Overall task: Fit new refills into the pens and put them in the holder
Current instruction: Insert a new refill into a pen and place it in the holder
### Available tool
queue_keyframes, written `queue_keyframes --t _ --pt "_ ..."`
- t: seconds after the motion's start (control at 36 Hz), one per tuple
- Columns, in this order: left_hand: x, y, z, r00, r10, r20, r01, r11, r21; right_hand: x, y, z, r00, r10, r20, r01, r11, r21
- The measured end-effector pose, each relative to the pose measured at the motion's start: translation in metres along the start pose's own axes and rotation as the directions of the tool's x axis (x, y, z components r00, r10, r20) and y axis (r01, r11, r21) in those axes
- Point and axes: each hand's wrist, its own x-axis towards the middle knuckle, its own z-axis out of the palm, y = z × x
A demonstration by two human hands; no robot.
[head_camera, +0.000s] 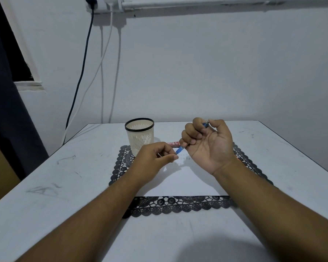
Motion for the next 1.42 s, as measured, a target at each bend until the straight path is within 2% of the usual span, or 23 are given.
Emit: queue_keyframes --t 0.75,1.06,1.42 --pt "0.001 -0.002 0.0 1.0 -0.008 0.029 0.01 0.999 -0.049 -0.001 -0.001 -0.003 0.999 0.012 0.044 -0.012 1.0 0.014" --pt "0.002 -0.006 0.001 0.997 -0.016 0.077 0.023 0.995 -0.098 -0.001 0.0 -0.005 1.0 0.016 0.017 -0.016 0.999 0.037" --pt "0.001 -0.007 0.0 0.998 -0.016 0.059 0.022 0.995 -0.101 0.0 -0.001 -0.008 1.0 0.005 0.008 -0.005 0.997 0.071"
